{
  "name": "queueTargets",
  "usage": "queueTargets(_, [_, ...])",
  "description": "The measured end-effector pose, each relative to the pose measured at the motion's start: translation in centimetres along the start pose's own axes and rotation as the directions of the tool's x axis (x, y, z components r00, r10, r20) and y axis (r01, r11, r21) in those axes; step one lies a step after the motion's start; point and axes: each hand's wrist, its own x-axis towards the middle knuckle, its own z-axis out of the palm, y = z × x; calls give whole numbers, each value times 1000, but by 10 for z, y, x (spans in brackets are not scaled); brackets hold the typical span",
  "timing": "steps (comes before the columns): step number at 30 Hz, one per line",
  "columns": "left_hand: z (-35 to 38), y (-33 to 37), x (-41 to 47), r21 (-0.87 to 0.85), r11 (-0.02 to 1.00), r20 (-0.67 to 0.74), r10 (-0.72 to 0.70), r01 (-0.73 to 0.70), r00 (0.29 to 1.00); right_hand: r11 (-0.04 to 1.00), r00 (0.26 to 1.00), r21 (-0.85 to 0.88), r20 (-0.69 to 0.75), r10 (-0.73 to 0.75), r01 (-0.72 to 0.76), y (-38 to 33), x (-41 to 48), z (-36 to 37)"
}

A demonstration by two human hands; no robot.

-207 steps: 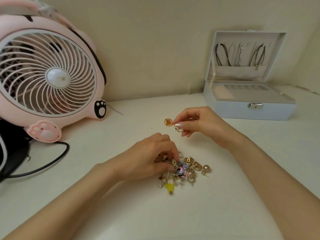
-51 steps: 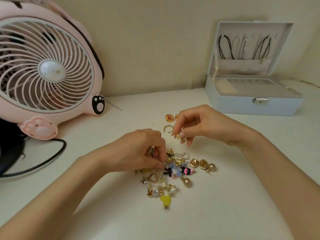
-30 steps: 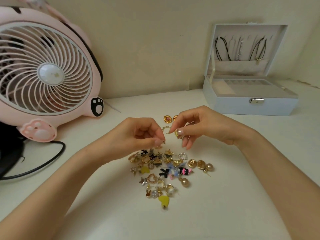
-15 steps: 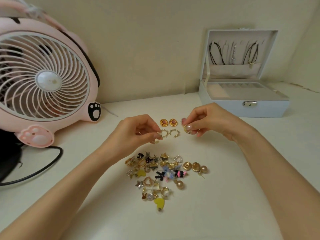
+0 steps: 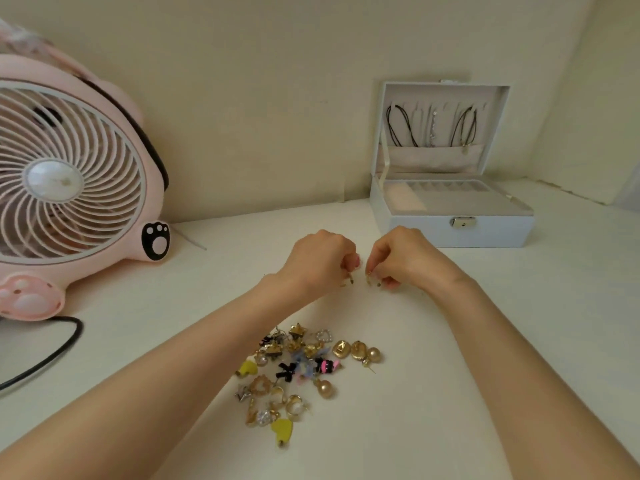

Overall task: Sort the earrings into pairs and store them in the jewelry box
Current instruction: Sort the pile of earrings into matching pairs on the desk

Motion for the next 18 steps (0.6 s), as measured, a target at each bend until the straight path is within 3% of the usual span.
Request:
queueTargets(8, [3, -7, 3, -7, 1000, -10, -14, 14, 1000, 996, 998, 86, 55, -10, 5, -1, 0, 0])
queueTargets(10, [-1, -11, 2, -28, 999, -10, -16, 15, 1000, 999, 996, 40, 91, -9, 6, 0, 1, -1])
queueTargets(14, [-3, -16, -1, 108, 994, 149, 4, -20, 989, 992, 987, -110, 153, -47, 64, -1, -1, 3])
queueTargets(18, [0, -21, -3, 125, 992, 155, 1, -20, 988, 985, 986, -128, 131, -103, 119, -3, 0, 8])
